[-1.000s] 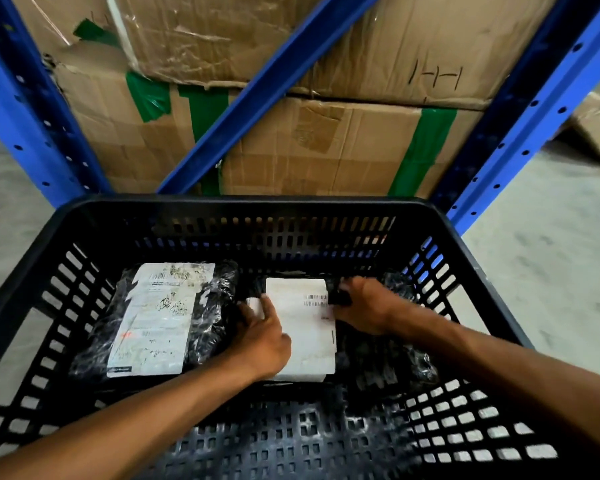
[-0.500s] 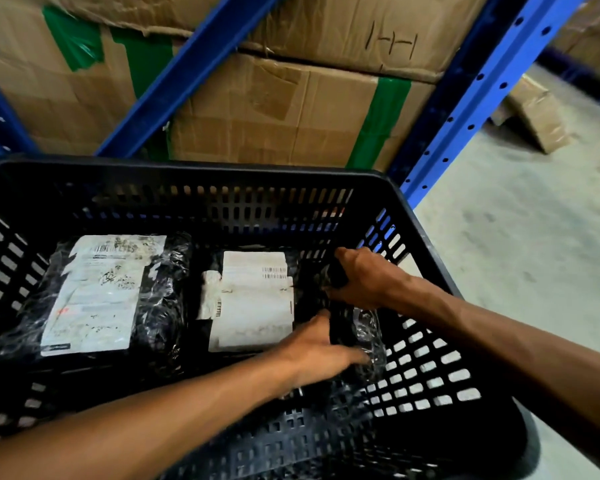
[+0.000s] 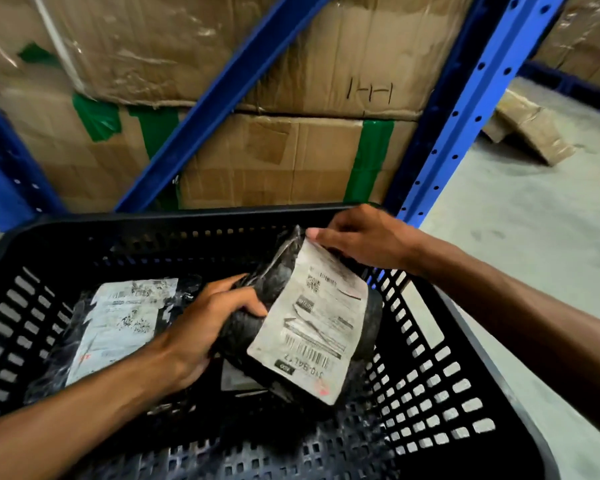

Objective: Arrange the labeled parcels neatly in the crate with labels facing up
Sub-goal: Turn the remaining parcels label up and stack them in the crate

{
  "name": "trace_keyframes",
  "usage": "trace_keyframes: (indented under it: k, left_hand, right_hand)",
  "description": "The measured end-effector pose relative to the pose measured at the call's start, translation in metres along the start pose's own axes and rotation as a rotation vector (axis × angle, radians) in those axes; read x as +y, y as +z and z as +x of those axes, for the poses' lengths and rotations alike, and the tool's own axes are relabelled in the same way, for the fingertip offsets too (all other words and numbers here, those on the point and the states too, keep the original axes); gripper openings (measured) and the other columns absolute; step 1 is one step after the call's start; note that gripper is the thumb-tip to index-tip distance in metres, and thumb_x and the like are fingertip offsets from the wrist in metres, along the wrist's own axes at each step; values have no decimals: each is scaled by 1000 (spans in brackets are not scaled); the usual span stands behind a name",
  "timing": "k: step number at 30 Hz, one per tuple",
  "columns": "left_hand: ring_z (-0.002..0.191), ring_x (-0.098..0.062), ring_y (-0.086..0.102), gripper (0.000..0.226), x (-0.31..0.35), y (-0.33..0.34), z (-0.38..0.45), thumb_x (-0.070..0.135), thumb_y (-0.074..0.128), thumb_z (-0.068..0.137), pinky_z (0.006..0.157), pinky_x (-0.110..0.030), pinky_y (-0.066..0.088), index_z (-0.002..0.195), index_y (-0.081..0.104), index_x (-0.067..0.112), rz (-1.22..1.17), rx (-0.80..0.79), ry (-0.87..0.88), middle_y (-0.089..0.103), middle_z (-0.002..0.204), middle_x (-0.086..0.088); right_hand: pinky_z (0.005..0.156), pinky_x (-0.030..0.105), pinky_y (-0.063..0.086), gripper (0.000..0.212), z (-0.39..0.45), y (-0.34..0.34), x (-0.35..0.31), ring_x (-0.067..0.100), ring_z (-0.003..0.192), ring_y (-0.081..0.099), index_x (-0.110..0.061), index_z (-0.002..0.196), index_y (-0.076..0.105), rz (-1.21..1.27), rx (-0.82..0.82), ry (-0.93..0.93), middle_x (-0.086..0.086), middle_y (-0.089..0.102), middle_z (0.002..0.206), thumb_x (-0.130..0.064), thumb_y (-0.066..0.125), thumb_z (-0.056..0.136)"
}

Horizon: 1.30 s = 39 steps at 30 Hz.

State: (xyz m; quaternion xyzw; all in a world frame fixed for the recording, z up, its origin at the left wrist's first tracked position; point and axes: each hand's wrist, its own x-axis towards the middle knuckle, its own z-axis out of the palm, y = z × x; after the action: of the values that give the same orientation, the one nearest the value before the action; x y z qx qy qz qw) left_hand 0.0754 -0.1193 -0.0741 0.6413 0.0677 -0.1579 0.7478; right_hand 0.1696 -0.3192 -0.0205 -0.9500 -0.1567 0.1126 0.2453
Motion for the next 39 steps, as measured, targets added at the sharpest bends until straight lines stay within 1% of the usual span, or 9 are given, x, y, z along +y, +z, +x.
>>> trace_keyframes:
  k: [5, 16, 20, 23, 26, 29, 32, 36, 39]
  left_hand:
    - [52, -19, 64, 28, 12, -23, -12, 6, 55, 46, 46, -20, 49, 70, 70, 9, -72, -45, -16, 68, 66, -11]
    - [58, -20, 61, 52, 15, -37, -14, 14, 63, 37, 53, -25, 46, 85, 67, -3, 44, -124, 5, 64, 75, -17]
    - [70, -21, 60, 69, 26, -39, -12, 19, 67, 41, 58, -25, 46, 99, 59, -15, 234, -214, -18, 64, 82, -16]
    - [89, -21, 68, 62, 38, -41, -9, 19, 72, 52, 75, -23, 51, 112, 68, 3, 351, -311, -32, 74, 105, -9]
    - [110, -15, 65, 58, 42, -44, -4, 31, 75, 54, 99, -29, 45, 111, 71, 21, 339, -197, -14, 73, 115, -6]
    - [104, -20, 66, 41, 28, -43, 2, 39, 73, 70, 98, -37, 44, 104, 71, 17, 195, -17, -64, 71, 116, -12]
    - [98, -26, 67, 50, 9, -30, -5, 58, 63, 73, 96, -45, 50, 103, 67, 19, 269, 166, -214, 73, 107, -8]
    - [105, -22, 62, 51, -10, -7, -10, 39, 68, 82, 98, -39, 49, 126, 52, 17, 87, 182, -301, 65, 112, 2]
    - [99, -10, 60, 42, -8, -7, 0, 30, 67, 86, 88, -24, 46, 124, 49, 28, 229, 307, -167, 62, 106, 12]
  right_hand:
    - [84, 30, 50, 45, -4, 9, -4, 11, 90, 67, -23, 94, 71, 205, -127, -13, -6, 72, 94, -62, 49, 85]
    - [97, 39, 53, 50, -19, 3, -9, 25, 102, 69, -15, 108, 71, 437, -163, -13, 6, 74, 109, -53, 43, 93]
    - [100, 34, 49, 56, -22, -6, -18, 8, 111, 62, -28, 129, 57, 251, -222, -178, -7, 66, 121, -56, 61, 81]
    - [94, 27, 49, 70, -24, -7, -28, 3, 106, 61, -35, 130, 54, -18, -347, -231, -17, 64, 118, -57, 75, 67]
    - [79, 34, 55, 46, -32, 3, -23, 13, 85, 67, -28, 97, 69, -120, -406, -157, -6, 72, 91, -60, 75, 65]
    - [60, 22, 49, 30, -43, 2, -15, 10, 66, 59, -29, 71, 69, 39, -376, -40, -11, 65, 67, -59, 70, 72]
    - [48, 7, 48, 17, -47, 0, -1, 3, 62, 62, -21, 82, 66, 394, -244, 183, -12, 68, 69, -39, 68, 83]
    - [74, 46, 62, 44, -54, 34, 20, 31, 81, 76, 5, 109, 61, 785, -267, 403, 20, 75, 93, -29, 69, 82]
    - [79, 44, 60, 58, -54, 67, 32, 30, 92, 74, 5, 114, 60, 778, -266, 452, 17, 76, 101, -40, 69, 79]
